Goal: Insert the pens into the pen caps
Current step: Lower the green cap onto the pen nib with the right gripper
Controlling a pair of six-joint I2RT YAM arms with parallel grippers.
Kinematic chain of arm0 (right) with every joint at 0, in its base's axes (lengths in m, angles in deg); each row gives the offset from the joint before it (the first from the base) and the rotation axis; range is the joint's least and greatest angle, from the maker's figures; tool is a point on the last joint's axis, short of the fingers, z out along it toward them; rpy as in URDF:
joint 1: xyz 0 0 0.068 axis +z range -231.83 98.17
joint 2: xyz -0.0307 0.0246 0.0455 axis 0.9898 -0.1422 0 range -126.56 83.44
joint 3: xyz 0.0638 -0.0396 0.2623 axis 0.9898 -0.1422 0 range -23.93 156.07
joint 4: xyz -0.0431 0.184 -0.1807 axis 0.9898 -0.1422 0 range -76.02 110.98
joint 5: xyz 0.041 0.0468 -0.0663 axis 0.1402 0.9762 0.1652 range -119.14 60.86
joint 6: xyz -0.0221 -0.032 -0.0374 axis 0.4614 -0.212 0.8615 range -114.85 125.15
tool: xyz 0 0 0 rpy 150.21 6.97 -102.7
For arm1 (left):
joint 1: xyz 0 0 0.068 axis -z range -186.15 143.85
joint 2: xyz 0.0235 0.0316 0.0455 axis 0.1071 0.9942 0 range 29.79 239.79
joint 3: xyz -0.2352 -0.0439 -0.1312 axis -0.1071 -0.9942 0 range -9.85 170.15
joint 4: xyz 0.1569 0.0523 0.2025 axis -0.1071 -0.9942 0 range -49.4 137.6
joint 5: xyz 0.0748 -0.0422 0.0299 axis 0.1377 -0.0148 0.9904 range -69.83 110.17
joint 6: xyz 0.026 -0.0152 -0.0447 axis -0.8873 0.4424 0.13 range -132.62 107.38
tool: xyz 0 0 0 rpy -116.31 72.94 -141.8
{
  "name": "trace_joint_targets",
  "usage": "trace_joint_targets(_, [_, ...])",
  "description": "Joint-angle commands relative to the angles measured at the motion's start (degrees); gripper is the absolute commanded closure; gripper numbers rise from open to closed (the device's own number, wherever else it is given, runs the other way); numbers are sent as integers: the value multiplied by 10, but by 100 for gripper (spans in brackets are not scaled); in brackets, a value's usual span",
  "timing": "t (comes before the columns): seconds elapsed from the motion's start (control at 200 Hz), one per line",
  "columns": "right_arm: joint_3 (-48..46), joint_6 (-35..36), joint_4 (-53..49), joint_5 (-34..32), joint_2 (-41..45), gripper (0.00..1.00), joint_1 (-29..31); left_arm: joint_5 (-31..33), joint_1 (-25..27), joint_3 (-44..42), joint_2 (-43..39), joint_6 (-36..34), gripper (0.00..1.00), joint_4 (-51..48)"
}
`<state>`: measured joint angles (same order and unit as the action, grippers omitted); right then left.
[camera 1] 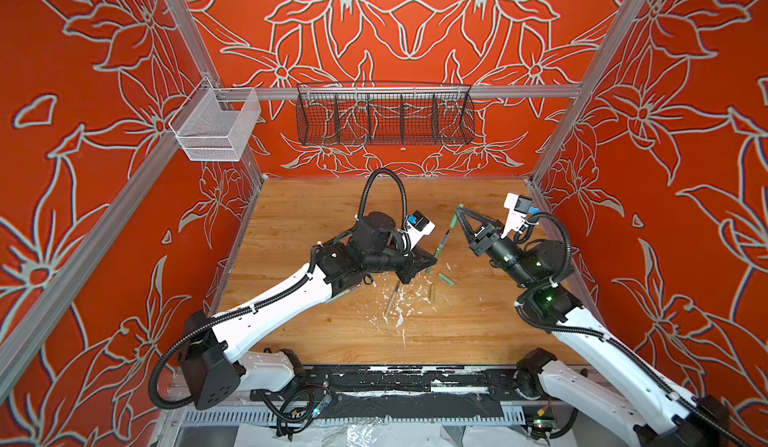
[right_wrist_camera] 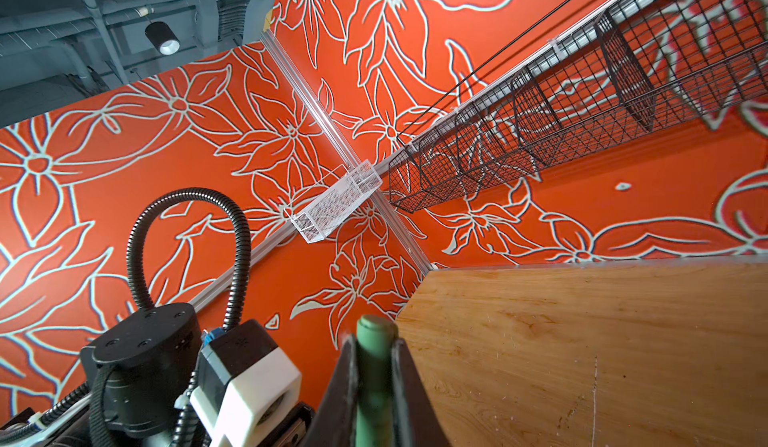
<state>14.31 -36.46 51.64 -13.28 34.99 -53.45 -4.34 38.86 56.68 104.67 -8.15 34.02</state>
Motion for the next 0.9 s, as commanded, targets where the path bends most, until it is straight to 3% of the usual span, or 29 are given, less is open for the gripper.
trace_joint_targets(0.0, [-8, -7, 16, -4, -1, 100, 4, -1, 3, 6, -8, -9, 100, -2])
trace_joint_targets(0.896, [-18, -6, -8, 5, 3, 100, 5, 6, 3, 3, -12, -11, 100, 4])
